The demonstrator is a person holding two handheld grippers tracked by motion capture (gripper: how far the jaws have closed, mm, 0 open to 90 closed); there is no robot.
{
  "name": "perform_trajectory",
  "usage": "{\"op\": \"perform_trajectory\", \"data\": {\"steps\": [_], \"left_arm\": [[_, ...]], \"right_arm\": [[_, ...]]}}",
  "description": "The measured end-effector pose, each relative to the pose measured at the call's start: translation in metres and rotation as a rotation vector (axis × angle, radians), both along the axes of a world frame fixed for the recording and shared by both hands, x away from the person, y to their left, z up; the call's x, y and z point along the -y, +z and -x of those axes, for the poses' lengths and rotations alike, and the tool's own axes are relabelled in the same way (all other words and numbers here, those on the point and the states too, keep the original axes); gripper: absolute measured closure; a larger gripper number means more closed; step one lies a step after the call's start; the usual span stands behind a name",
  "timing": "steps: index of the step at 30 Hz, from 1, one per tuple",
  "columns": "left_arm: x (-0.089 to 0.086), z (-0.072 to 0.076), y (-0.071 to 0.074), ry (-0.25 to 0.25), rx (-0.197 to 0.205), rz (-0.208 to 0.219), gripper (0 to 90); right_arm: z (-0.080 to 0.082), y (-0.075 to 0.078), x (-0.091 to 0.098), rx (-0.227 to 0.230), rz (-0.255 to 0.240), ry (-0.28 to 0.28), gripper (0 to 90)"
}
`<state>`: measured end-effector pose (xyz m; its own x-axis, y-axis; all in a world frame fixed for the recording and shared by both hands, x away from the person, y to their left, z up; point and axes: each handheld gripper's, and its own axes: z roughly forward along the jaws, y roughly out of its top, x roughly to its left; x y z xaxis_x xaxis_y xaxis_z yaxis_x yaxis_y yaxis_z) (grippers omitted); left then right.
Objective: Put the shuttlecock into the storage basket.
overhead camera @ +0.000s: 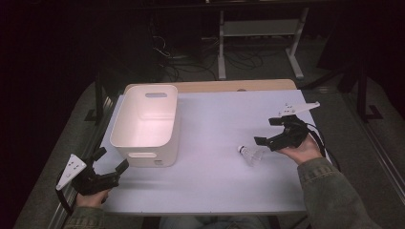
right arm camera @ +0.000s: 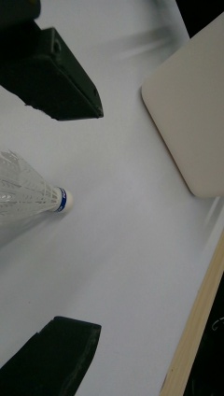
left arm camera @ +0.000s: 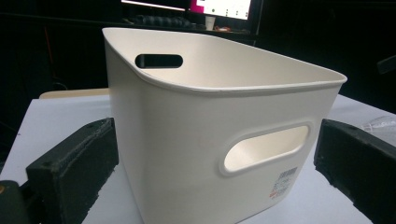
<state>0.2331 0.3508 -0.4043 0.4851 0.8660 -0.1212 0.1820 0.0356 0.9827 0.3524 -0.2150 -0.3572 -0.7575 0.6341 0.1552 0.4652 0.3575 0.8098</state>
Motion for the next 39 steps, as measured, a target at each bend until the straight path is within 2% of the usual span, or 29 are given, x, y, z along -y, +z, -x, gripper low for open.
{"op": "perform_trajectory", "data": {"steps": [9,15,20,22,27,30,39], "left_arm": [[0.000,0.000,0.000,-0.003,-0.001,0.000,0.0],[0.000,0.000,0.000,-0.004,-0.001,0.000,0.0],[0.000,0.000,0.000,-0.004,-0.001,0.004,0.0],[0.000,0.000,0.000,-0.006,-0.004,0.005,0.0],[0.000,0.000,0.000,-0.005,-0.003,0.004,0.0],[0.000,0.000,0.000,-0.005,-0.003,0.003,0.0],[0.000,0.000,0.000,-0.005,-0.002,0.004,0.0]], "right_arm": [[-0.013,0.001,-0.007,-0.038,0.020,0.019,0.0],[-0.022,-0.003,-0.010,-0.105,0.034,0.037,0.0],[-0.029,-0.004,-0.012,-0.119,0.044,0.054,0.0],[-0.031,-0.004,-0.014,-0.136,0.043,0.061,0.0],[-0.041,-0.006,-0.018,-0.173,0.083,0.096,0.1],[-0.047,-0.006,-0.020,-0.188,0.085,0.111,1.0],[-0.062,-0.015,-0.021,-0.249,0.108,0.126,0.9]]}}
